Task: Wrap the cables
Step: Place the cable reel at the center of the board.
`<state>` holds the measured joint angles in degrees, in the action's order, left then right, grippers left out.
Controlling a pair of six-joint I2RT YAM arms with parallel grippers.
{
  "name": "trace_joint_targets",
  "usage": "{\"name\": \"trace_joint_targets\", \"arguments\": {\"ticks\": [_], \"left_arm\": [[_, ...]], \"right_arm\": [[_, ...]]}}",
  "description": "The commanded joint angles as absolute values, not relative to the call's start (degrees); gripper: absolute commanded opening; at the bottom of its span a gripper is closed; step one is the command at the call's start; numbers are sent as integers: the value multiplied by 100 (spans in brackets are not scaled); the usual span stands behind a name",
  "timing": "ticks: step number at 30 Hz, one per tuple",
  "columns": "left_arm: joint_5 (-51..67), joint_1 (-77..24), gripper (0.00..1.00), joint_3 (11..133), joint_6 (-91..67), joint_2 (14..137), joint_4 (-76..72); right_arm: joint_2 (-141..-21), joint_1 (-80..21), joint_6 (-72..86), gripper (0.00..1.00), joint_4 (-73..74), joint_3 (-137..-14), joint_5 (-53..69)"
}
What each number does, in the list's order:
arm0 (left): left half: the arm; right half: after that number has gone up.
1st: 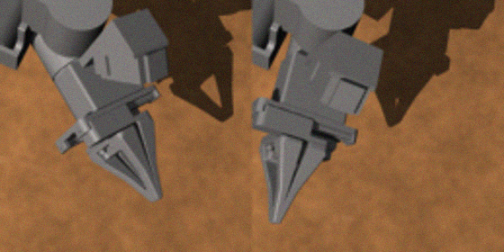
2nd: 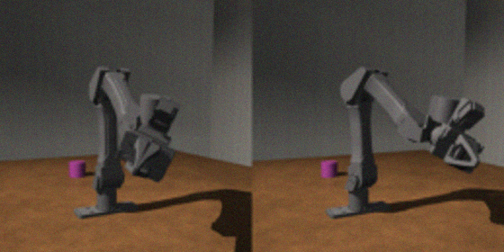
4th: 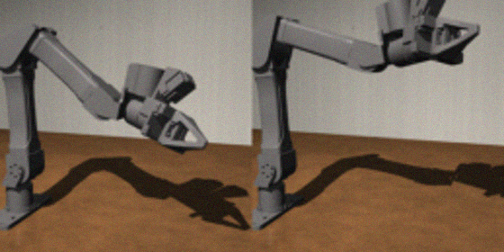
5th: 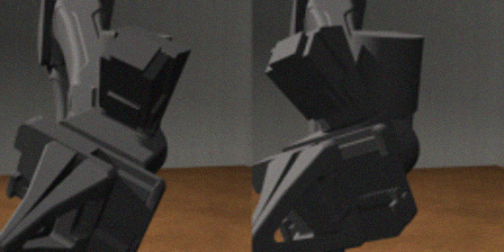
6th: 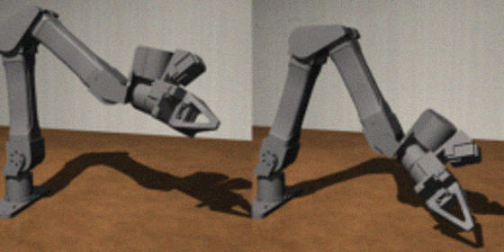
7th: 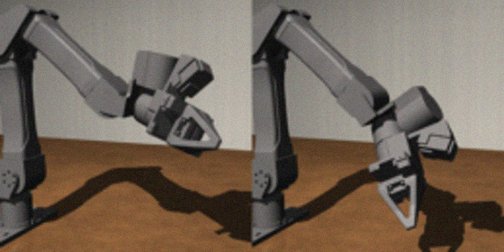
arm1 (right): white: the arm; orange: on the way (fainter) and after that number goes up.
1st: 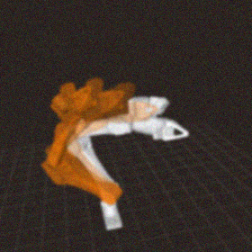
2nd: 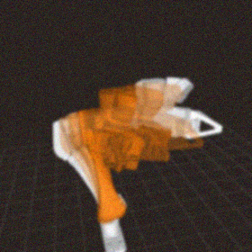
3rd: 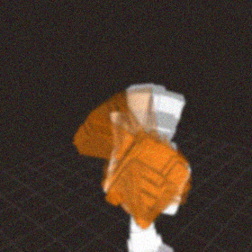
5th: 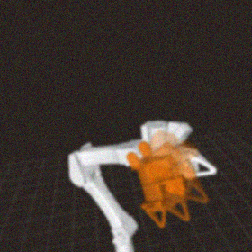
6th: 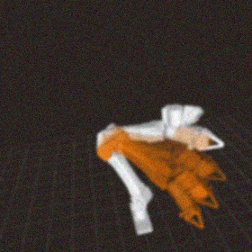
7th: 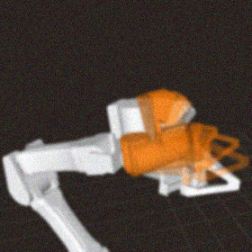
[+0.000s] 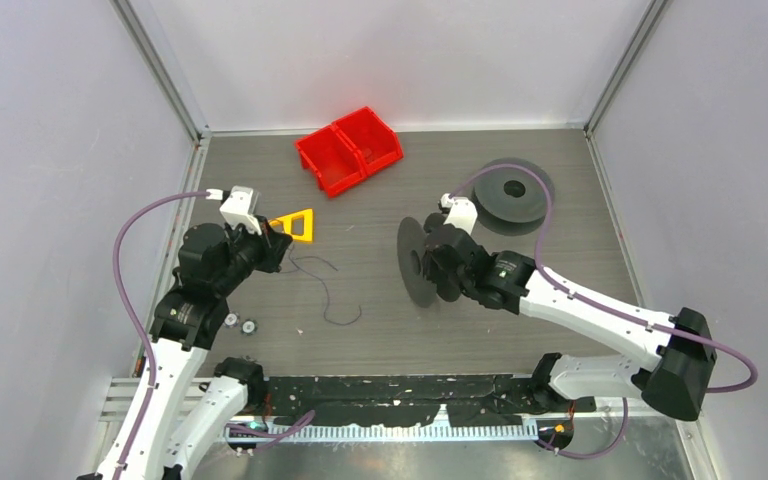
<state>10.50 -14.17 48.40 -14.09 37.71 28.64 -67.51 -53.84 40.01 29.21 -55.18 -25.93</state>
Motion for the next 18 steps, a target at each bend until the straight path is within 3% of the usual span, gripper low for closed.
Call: {"name": "trace_joint_targets", "arguments": {"ticks": [1,8,18], "left_arm": [[1026,-1433,0,4892,-1303,3695,2718],[1032,-1435,0,4903,-1300,3698,2724],[1013,-1435,0,4877,-1301,3662,2725]], "right_arm": [[-6863,-5481,4448,28,2767,-5610,-2862],[-6857,-5546,4754,35,2374,-5430,-2860],[-7270,-5839,5267,34,2202,-5718,-3045]]}}
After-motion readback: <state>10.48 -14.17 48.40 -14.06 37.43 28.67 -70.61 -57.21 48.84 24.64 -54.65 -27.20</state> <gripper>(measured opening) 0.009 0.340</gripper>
